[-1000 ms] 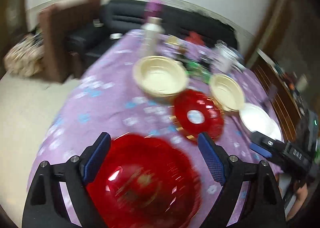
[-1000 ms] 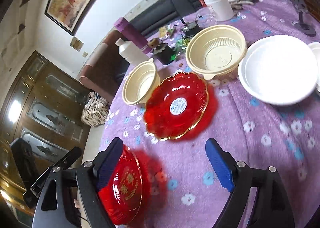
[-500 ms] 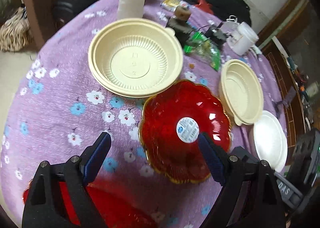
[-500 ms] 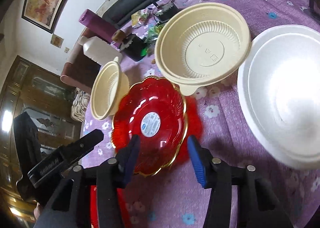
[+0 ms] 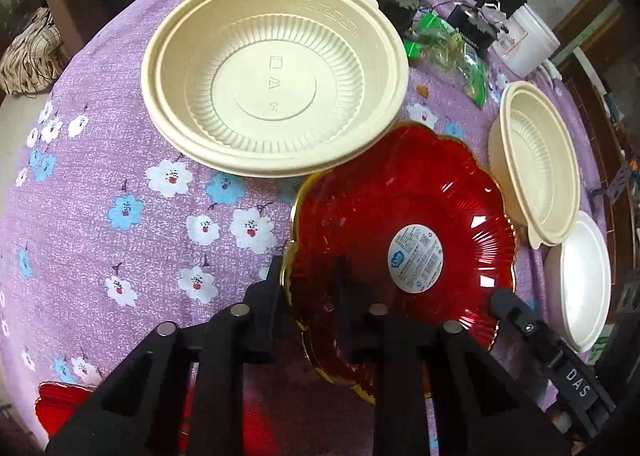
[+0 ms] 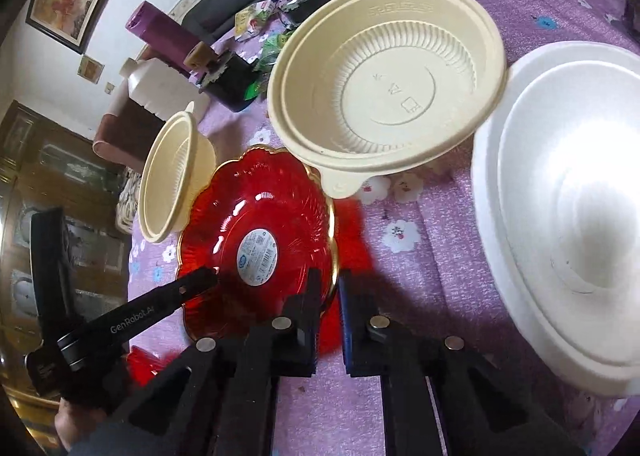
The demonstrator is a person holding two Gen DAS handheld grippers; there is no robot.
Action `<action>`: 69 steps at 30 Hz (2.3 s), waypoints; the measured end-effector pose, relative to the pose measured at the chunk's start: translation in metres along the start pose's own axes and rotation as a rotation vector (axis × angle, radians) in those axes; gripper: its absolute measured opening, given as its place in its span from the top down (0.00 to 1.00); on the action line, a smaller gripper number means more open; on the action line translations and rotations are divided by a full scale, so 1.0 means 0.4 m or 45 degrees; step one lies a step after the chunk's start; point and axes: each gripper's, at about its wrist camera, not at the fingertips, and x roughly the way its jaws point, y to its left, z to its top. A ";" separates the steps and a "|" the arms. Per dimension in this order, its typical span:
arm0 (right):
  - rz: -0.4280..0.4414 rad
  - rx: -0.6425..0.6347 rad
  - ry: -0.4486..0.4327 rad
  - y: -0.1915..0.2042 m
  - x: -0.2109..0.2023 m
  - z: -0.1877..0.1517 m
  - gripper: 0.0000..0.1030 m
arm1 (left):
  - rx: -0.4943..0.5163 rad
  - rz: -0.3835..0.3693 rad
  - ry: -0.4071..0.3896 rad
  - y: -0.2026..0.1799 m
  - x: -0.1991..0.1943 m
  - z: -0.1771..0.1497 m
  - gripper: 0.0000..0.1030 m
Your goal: Organize plates and bowls
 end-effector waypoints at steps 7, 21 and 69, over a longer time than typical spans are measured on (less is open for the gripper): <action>-0.012 -0.018 -0.018 0.003 -0.028 -0.043 0.92 | 0.016 -0.005 -0.029 0.005 -0.034 -0.042 0.83; 0.018 -0.052 -0.138 0.013 -0.176 -0.147 0.92 | 0.065 -0.074 -0.152 0.001 -0.164 -0.188 0.83; 0.022 -0.107 -0.319 -0.034 -0.333 -0.377 0.92 | 0.196 -0.033 -0.441 -0.072 -0.270 -0.407 0.83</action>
